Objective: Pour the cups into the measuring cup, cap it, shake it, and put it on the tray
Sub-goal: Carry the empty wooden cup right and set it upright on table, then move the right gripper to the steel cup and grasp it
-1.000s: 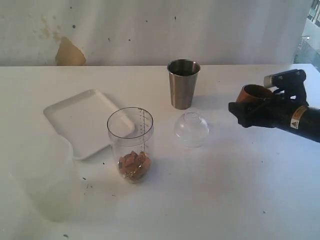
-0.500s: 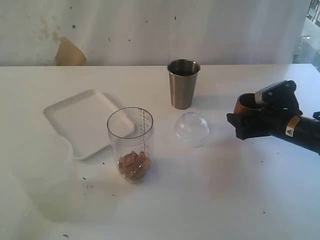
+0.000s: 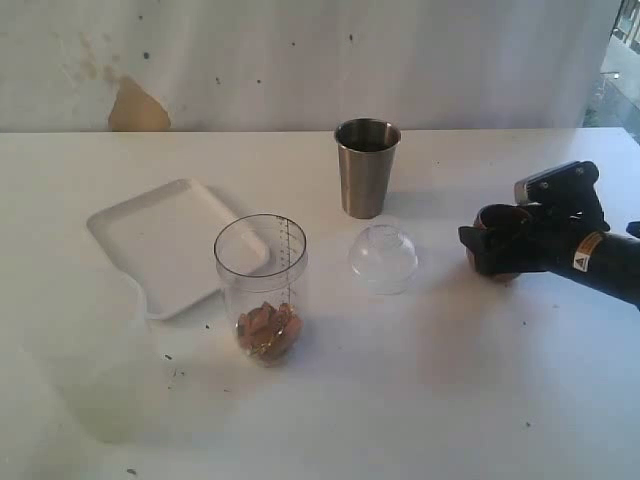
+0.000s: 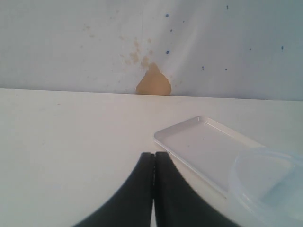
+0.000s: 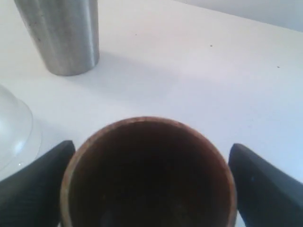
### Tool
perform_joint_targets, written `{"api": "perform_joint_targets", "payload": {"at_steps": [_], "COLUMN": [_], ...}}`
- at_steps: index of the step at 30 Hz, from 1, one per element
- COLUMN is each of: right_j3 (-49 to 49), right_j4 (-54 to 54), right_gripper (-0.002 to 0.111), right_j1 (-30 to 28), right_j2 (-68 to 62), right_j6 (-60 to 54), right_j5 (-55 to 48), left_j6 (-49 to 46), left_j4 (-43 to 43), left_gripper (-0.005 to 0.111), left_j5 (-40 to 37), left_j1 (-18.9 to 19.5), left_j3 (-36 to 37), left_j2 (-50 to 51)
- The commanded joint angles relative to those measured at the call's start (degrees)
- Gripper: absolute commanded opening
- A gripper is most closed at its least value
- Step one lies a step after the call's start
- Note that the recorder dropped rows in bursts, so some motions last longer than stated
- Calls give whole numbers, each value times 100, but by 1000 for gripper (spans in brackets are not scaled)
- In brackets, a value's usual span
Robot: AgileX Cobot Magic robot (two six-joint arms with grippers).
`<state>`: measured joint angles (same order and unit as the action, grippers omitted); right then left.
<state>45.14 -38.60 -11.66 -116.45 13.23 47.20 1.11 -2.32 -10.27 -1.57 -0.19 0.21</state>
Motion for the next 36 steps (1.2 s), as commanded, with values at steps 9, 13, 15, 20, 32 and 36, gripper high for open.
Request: {"api": "perform_joint_targets", "payload": {"at_steps": [9, 13, 15, 20, 32, 36], "right_j3": [24, 319, 506, 593, 1247, 1488], "right_j4": [84, -161, -247, -226, -209, -209], "right_gripper": [80, 80, 80, 80, 105, 105], "right_j1": [-39, 246, 691, 1197, 1295, 1389], "right_j2": [707, 1196, 1230, 1187, 623, 225], "right_j6": [533, 1544, 1721, 1350, 1093, 1024], "right_j5": [327, 208, 115, 252, -315, -210], "left_j6": [15, 15, 15, 15, 15, 15], "left_j4": [-28, -28, -28, -28, -28, -28], "left_gripper": [1, 1, 1, 1, 1, 1], "left_j5": [41, 41, 41, 41, 41, 41], "left_j1": [20, 20, 20, 20, 20, 20], "left_j3": [19, 19, 19, 19, 19, 19], "left_j2": [-21, -21, -21, -21, -21, -21]}}
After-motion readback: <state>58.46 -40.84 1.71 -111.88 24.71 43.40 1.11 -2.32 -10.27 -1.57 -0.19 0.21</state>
